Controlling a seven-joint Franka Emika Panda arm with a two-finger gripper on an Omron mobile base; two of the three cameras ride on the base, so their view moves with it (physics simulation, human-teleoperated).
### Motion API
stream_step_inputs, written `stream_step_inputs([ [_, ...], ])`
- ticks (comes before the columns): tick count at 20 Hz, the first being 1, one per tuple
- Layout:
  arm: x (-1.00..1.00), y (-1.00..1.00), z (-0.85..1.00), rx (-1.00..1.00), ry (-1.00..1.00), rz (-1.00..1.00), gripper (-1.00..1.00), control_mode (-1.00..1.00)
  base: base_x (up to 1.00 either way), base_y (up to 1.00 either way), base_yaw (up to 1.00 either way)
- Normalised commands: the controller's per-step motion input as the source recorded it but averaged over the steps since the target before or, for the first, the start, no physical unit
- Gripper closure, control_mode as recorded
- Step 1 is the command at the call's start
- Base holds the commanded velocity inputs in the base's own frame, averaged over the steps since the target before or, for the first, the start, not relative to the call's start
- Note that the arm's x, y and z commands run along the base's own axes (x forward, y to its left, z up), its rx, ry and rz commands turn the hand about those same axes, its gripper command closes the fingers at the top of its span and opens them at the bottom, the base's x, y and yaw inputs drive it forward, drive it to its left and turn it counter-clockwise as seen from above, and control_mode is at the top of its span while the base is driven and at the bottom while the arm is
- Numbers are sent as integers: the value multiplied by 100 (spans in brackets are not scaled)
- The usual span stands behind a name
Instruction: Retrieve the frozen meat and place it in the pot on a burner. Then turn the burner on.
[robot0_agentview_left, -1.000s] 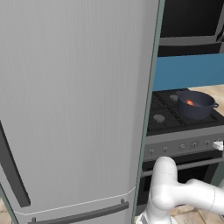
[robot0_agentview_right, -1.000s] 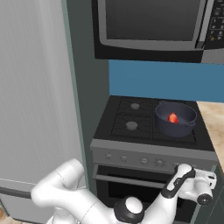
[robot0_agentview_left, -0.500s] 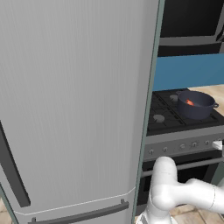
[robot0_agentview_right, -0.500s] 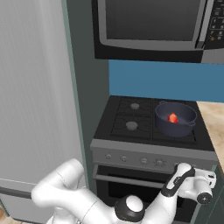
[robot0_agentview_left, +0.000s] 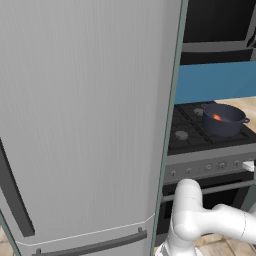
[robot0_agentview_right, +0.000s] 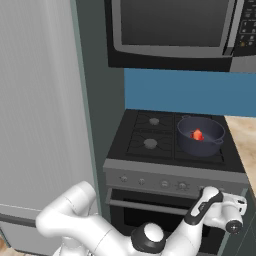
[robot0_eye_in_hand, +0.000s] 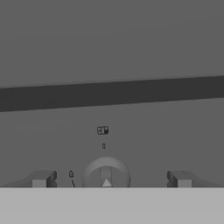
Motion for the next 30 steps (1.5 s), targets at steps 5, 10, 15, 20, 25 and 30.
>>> stream_step_inputs([
  [5,0,6,-20,3,-2,0,-100,-100,0,0,0],
  [10,0,4,-17,2,-2,0,100,-100,0,0,0],
  [15,0,1,-10,1,-2,0,100,-100,0,0,0],
  [20,0,0,-11,2,-1,0,100,-100,0,0,0],
  [25,-1,6,-25,-15,-6,4,100,-100,0,0,0],
  [30,0,27,-41,-41,-27,16,100,-100,0,0,0],
])
